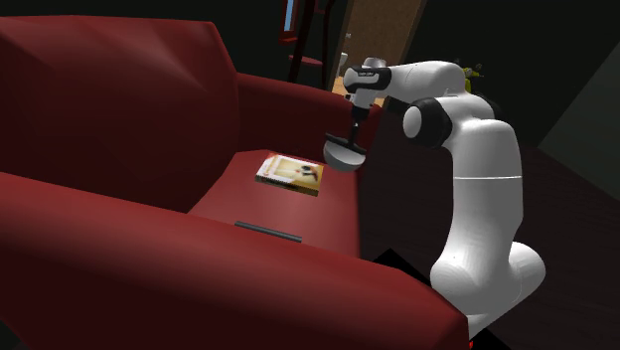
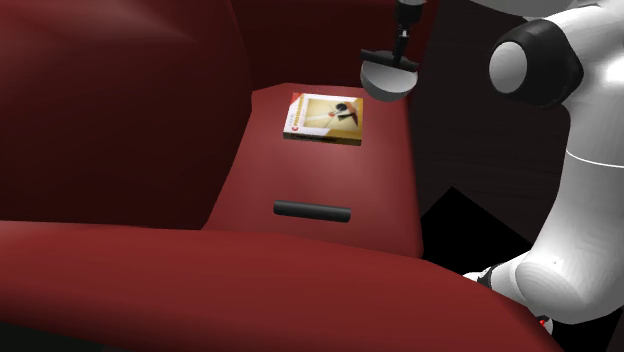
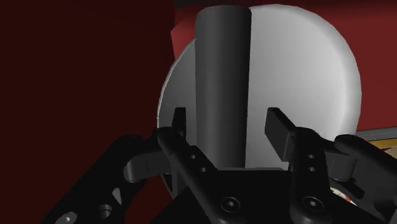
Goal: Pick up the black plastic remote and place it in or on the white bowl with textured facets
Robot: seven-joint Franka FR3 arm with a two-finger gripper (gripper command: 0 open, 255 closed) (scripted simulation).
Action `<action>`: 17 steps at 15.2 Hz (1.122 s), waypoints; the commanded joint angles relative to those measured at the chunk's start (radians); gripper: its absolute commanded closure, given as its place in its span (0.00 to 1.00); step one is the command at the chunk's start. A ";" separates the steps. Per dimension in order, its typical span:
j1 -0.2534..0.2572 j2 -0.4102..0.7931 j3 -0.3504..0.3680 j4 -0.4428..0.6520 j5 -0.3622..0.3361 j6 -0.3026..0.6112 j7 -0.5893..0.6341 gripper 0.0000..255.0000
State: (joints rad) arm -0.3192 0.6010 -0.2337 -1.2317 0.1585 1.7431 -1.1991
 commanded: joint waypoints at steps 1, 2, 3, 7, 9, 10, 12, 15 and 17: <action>-0.001 0.002 -0.001 -0.004 0.000 0.002 -0.001 0.00; -0.001 0.001 -0.001 -0.005 -0.001 0.001 -0.001 0.00; -0.001 0.003 -0.001 -0.003 0.000 0.001 -0.001 0.00; -0.007 0.014 -0.002 0.084 0.000 -0.074 0.005 0.00; -0.017 0.031 -0.002 0.172 0.002 -0.145 0.009 0.00; -0.017 0.031 -0.002 0.172 0.002 -0.145 0.009 0.00; -0.017 0.030 -0.002 0.172 0.002 -0.145 0.009 0.00; -0.017 0.031 -0.002 0.172 0.002 -0.145 0.009 0.00; -0.017 0.031 -0.002 0.172 0.002 -0.145 0.009 0.00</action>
